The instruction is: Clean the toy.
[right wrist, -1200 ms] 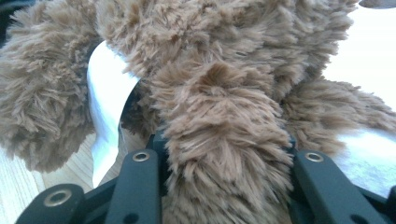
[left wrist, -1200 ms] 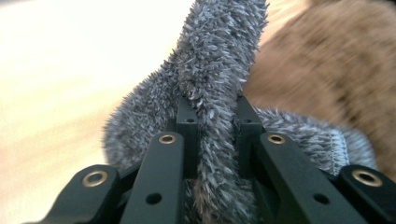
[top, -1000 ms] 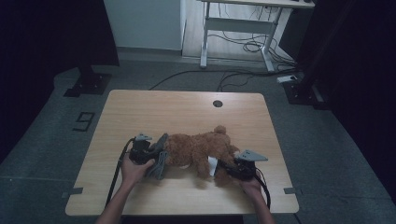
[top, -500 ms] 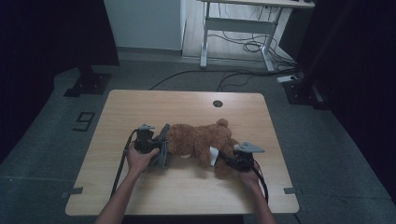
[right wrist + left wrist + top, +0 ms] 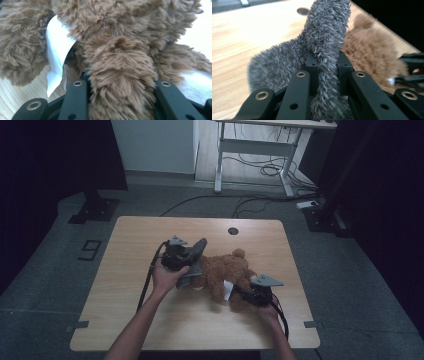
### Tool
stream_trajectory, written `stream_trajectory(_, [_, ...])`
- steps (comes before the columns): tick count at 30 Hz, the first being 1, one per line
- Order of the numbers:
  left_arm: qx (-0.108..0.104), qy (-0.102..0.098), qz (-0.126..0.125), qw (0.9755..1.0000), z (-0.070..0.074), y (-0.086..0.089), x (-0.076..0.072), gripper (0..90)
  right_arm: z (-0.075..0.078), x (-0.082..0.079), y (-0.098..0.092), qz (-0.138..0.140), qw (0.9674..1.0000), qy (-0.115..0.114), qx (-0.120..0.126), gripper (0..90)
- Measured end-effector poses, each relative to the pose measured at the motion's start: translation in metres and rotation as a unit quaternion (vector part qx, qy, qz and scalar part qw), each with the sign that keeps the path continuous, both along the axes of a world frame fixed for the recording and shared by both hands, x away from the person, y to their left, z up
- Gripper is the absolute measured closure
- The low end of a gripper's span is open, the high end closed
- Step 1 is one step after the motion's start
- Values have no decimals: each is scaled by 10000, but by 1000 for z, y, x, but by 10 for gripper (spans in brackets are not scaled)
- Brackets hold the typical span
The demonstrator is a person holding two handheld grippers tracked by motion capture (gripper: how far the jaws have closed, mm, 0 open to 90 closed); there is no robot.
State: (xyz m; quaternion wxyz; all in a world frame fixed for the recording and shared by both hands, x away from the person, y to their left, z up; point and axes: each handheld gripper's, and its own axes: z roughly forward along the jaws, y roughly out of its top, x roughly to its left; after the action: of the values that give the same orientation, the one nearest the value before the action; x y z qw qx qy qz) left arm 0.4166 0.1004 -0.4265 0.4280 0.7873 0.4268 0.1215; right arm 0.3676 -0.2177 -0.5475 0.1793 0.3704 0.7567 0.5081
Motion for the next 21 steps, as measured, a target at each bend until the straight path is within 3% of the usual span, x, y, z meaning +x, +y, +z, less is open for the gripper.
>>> stream_trajectory(3, [85,253,-15,9996,-17,-5,7,766,0,-1,-2,27,10000,25,3,607])
stream_trajectory(6, [-57,326,-77,9994,-24,3,2,769,1,-3,-4,50,10000,61,24,587])
stream_trajectory(11, [-145,180,-106,9997,-35,11,-16,773,4,-6,-5,82,9998,167,38,524])
stream_trajectory(12, [-177,92,-120,9997,-41,14,-25,774,6,-8,-6,102,9994,326,114,457])
stream_trajectory(14, [-254,29,-142,9996,-47,18,-34,776,7,-10,-7,153,9990,410,109,409])
stream_trajectory(18, [-427,46,-206,9989,-51,26,-44,776,12,-18,-11,307,9989,340,132,353])
stream_trajectory(21, [-455,29,-246,9987,-53,26,-50,776,18,-22,-13,421,9982,298,317,332])
